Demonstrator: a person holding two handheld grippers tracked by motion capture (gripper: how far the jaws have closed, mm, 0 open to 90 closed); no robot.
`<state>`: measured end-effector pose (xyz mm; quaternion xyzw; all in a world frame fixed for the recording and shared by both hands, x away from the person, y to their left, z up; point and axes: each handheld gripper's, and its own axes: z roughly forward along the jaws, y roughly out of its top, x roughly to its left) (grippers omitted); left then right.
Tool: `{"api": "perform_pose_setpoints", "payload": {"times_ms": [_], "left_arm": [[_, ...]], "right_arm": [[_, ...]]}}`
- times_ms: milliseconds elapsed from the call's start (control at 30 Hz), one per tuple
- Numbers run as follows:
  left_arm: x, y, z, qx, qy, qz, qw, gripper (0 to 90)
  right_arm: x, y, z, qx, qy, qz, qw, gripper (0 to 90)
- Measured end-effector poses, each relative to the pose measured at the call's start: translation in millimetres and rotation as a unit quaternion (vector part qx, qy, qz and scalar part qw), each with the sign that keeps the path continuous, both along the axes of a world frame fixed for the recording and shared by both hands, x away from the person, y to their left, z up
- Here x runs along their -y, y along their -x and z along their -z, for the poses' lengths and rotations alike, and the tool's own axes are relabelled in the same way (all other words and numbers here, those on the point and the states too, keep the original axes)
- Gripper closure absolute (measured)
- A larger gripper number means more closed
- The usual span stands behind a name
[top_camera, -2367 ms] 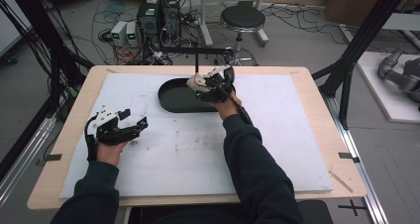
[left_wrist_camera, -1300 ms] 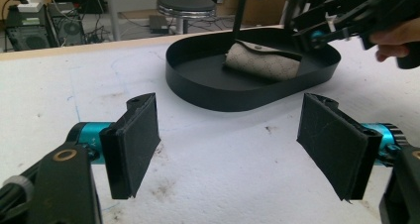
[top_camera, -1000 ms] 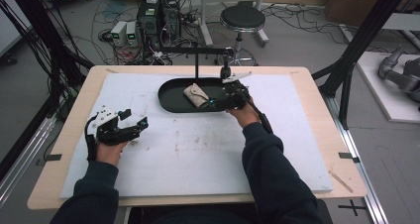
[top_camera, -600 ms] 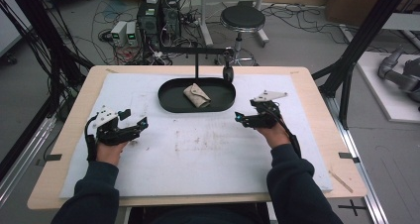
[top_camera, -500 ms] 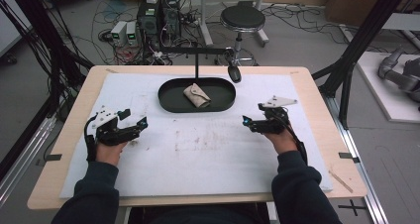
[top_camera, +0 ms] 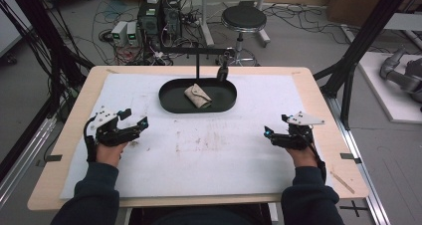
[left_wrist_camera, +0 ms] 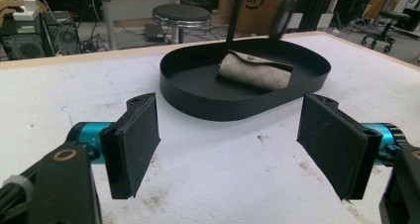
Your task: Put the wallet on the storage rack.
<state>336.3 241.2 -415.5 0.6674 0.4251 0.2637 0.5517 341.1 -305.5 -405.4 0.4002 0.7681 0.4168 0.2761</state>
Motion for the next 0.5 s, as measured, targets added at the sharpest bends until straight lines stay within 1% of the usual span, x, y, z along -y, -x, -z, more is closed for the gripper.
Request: {"api": "perform_pose_setpoints", "payload": {"times_ms": [133, 267, 333, 500], "left_arm": [[-0.2, -0.5, 0.3, 0.001, 0.002, 0.001, 1.0, 23.8], [0.1, -0.8, 0.6, -0.002, 0.0, 0.002, 1.0, 23.8], [0.9, -0.7, 0.5, -0.001, 0.0, 0.002, 1.0, 23.8], [1.5, -0.4, 0.4, -0.001, -0.002, 0.003, 1.0, 23.8]], "right_arm": [[-0.8, -0.4, -0.1, 0.0, 0.003, 0.005, 1.0, 20.5], [-1.1, -0.4, 1.0, -0.002, 0.015, 0.004, 0.9999, 20.5], [-0.7, -0.2, 1.1, -0.004, 0.012, 0.003, 0.9999, 20.5], [-1.1, 0.0, 1.3, -0.003, 0.013, 0.002, 0.9999, 20.5]]}}
